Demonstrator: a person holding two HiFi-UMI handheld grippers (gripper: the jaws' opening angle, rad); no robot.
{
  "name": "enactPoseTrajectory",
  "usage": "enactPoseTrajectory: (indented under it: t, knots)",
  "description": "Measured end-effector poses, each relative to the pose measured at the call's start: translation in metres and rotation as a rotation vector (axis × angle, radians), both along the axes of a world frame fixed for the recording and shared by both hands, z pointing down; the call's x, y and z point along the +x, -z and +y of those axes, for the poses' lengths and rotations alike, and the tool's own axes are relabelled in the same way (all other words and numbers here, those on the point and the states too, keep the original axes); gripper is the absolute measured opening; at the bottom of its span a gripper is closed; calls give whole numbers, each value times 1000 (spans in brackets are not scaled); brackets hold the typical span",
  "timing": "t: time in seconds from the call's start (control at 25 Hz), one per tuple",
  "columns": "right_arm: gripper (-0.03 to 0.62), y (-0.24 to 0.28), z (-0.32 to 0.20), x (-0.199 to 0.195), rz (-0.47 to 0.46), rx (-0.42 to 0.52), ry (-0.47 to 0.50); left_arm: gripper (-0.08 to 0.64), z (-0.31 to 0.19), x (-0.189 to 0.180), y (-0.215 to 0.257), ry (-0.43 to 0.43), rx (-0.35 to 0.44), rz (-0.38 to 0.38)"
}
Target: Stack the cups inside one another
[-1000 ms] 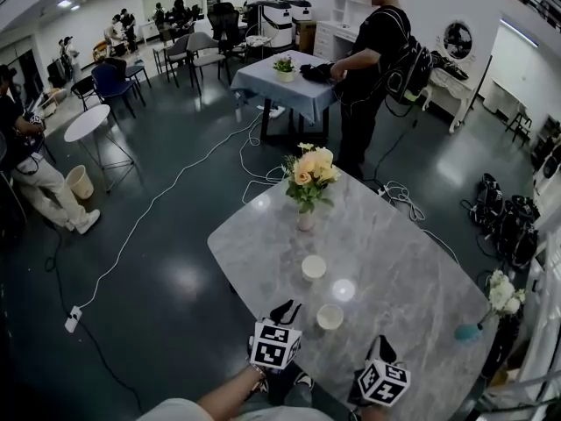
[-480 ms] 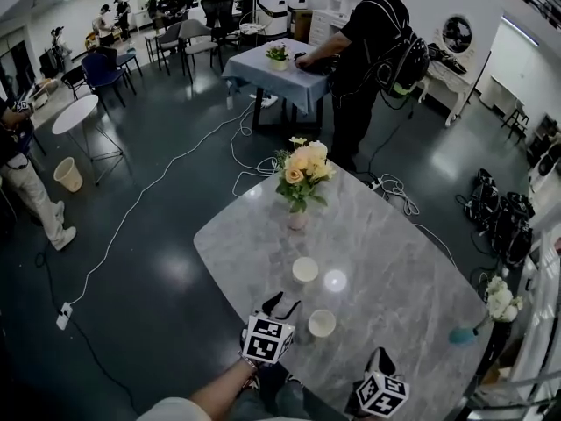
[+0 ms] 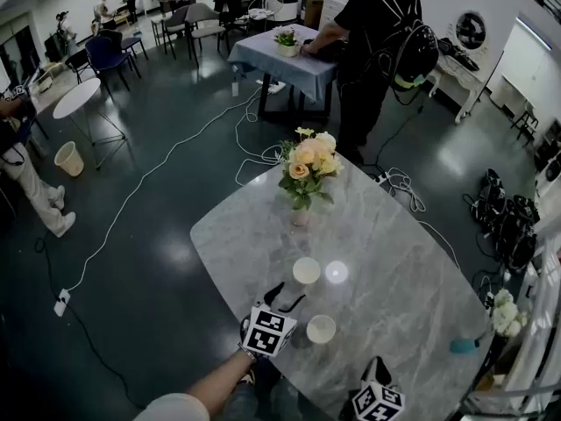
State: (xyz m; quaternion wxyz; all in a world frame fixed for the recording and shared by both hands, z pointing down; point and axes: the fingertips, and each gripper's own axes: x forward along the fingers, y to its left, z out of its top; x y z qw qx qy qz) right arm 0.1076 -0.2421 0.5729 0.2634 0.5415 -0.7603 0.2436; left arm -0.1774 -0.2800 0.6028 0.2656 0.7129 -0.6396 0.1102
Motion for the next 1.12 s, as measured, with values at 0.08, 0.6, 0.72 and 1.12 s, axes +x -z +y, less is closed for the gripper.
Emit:
enactPoseTrajectory:
  t: [0.08,0.6,0.72,1.12]
  knots:
    - [8,-5,0,2,-2,-9,-2,253,-5,0,-6,-10,-8,-12]
    - [8,-25,-1,5,5,-58,-14,309,-37,1,-34,-51,-43,-29]
    - [8,-30,-1,5,6,-69,-15,320,-44,2,-37,-60,-43,-34]
    - [8,-36,-3,4,8,-86,-19,321,-59,-2,-36,-69,-32,-59]
